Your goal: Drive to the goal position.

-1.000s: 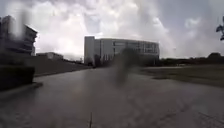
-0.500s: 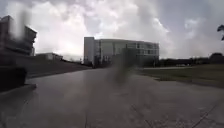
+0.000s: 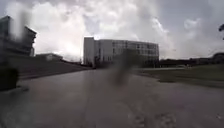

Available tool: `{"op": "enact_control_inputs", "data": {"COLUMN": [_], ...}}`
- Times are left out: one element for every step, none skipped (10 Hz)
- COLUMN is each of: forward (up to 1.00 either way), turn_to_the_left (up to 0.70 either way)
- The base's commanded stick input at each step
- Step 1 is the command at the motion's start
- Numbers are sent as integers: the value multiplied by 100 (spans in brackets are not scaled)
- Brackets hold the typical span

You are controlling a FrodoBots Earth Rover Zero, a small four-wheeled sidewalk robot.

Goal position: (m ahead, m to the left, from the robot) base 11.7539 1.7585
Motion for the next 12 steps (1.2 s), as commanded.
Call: {"op": "enact_control_inputs", "data": {"forward": [70, 70, 70, 70, 70, 70, 70, 70, 70, 70, 70, 70], "turn_to_the_left": [2, 2, 3, 9, 13, 17, 23, 13, 3, 2, 1, 1]}}
